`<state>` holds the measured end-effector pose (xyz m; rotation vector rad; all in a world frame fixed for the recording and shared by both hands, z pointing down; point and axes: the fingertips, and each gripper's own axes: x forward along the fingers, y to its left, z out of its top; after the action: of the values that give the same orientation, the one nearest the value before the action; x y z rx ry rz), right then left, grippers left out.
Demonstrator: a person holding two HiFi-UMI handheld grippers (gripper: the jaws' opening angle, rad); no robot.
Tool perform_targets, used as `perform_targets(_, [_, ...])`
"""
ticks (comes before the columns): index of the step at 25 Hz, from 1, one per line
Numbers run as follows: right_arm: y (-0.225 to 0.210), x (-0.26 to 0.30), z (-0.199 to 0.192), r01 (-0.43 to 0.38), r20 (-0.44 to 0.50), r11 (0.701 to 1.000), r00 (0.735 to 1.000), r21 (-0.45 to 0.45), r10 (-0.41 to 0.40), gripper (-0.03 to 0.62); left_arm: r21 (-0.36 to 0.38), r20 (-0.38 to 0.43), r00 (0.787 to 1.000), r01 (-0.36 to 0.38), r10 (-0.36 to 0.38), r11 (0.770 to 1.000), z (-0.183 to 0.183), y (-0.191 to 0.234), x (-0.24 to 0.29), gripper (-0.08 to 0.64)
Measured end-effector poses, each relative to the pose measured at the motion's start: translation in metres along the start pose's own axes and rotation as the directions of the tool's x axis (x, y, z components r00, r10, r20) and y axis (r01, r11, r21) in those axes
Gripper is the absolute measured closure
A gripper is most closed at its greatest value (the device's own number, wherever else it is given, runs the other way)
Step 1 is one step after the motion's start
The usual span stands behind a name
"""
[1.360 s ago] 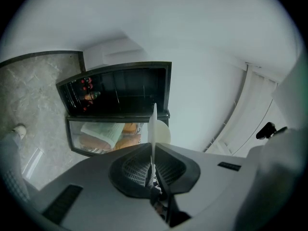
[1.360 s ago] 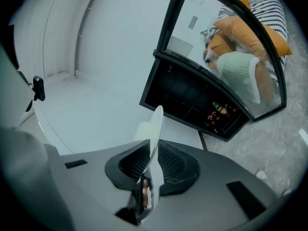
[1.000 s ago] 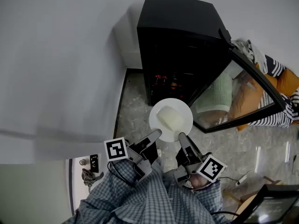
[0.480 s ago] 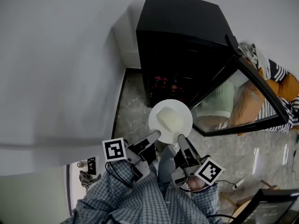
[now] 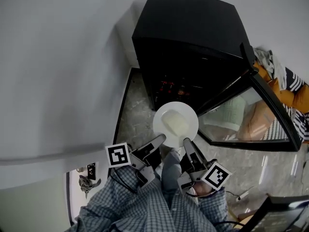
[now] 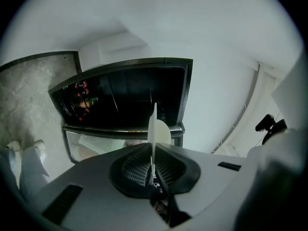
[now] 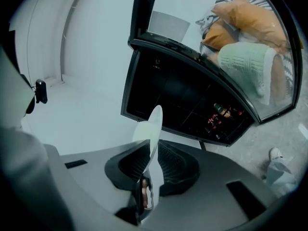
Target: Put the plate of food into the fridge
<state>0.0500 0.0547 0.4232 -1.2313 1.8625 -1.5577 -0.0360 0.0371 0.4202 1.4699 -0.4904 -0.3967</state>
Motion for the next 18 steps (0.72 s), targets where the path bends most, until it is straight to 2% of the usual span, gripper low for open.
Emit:
perform_targets(6, [-0.017, 0.028, 0.034, -0.001, -0.044, 1.000, 0.999, 0.009, 0.001, 0.535, 0.021, 0.049, 0.999, -0.008, 0.007, 1.000, 0.024, 0.005, 0.036, 0.540])
perform_targets(9, [-0.025, 0.033, 0.041, 0.010, -0.054, 1.000, 0.998, 0.001, -0.010, 0.535, 0.028, 0.073, 0.997, 0.005, -0.007, 1.000, 0.028, 0.010, 0.045, 0.540])
perform_targets(12, [-0.032, 0.036, 0.046, 0.012, -0.044, 0.999, 0.999, 0.032, -0.010, 0.541, 0.021, 0.095, 0.995, 0.005, -0.007, 1.000, 0.030, 0.015, 0.051, 0.540])
perform_targets(18, [-0.047, 0.046, 0.050, 0.023, -0.062, 0.999, 0.998, 0.047, -0.021, 0.543, 0.004, 0.102, 0.995, -0.017, 0.017, 1.000, 0.035, 0.032, 0.059, 0.540])
